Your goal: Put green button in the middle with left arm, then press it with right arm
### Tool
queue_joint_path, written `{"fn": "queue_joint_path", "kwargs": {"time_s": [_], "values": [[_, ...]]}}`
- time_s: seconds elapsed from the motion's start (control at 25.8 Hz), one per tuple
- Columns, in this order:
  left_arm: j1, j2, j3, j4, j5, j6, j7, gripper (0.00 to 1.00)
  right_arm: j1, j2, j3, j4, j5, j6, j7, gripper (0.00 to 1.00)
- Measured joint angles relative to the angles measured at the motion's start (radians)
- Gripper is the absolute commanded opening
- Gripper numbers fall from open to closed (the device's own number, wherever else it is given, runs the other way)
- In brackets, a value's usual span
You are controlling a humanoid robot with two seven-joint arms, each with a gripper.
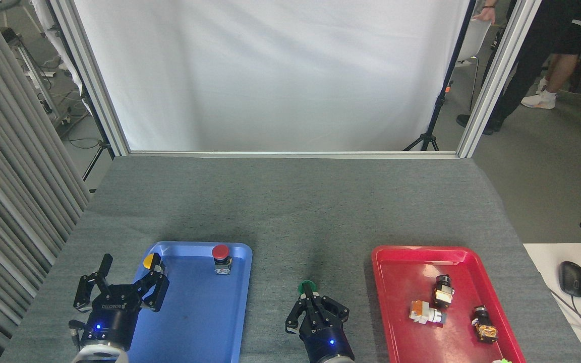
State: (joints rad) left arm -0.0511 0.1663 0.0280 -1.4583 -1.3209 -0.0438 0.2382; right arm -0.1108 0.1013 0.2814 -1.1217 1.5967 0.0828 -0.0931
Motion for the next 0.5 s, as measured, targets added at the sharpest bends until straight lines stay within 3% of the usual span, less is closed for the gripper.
{"fn": "queue_joint_path", "kwargs": {"time_s": [0.19, 0.5], "values": [[-0.005, 0.001, 0.000, -0.001, 0.002, -0.002, -0.001, 1.00, 0.003, 0.000, -0.001, -0.001, -0.001, 0.000, -0.023, 0.00], [-0.001, 0.001, -0.001, -0.001, 0.005, -0.005, -0.001, 1.00, 0.002, 0.000, -0.003, -0.092, -0.001, 0.039, 0.040, 0.00]]}}
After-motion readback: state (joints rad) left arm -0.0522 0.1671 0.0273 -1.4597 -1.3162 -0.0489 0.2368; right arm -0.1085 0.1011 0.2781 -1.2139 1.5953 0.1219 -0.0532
